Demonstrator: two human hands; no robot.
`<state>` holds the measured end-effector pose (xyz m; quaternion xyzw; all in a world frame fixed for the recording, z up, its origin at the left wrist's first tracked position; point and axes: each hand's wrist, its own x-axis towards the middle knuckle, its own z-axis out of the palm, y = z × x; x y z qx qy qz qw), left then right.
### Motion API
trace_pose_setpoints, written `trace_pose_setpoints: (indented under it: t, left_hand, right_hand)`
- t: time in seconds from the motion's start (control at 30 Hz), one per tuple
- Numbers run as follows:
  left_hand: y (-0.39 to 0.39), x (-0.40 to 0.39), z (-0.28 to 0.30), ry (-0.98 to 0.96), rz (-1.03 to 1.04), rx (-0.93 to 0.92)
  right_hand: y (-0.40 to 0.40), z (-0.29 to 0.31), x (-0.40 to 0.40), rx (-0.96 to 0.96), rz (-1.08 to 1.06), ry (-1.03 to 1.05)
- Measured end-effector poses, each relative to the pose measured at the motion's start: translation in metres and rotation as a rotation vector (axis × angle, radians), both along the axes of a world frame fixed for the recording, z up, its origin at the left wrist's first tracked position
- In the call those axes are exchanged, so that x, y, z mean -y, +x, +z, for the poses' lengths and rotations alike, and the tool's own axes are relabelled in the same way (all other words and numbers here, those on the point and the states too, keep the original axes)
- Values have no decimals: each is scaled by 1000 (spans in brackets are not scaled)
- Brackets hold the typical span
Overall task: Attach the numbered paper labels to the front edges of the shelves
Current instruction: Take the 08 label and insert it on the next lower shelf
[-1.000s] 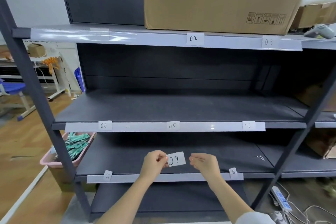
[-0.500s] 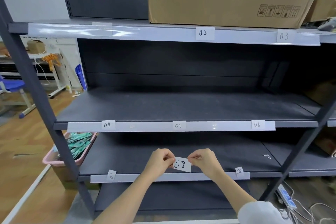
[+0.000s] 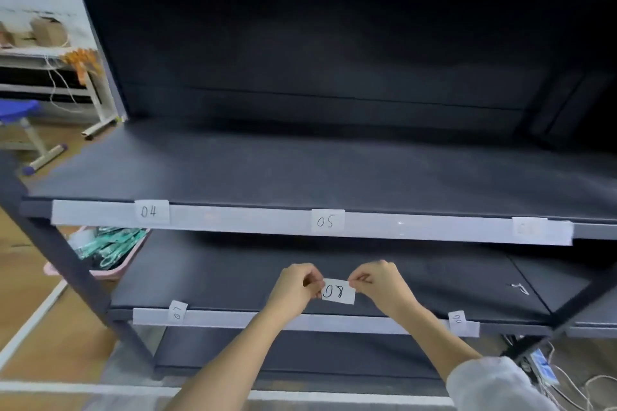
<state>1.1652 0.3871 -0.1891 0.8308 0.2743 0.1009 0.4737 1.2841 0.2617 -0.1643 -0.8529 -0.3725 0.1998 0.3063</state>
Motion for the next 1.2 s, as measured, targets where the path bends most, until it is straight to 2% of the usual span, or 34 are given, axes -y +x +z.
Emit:
trace_pose_setpoints:
  t: [0.33,0.53,0.67,0.93,1.1,1.2]
  left_hand:
    - [45,-41,-162,2,19,12]
    - [69,-72,-238,79,-3,70]
    - [75,-82,-278,40,-34,151]
    - [72,-77,-288,70,44,205]
    - [63,-66,-302,326,18,238]
    - [58,-61,-306,382,-66,268]
  right_hand:
    - [50,-159,-47,-7,74,-33]
    - [79,-239,-72,44,101,56]
    - [92,-277,-82,85,176,124]
    - [89,-279,-80,159,164,115]
    - [93,-278,-71,143,134,139]
    - [92,-279,-67,153,138,141]
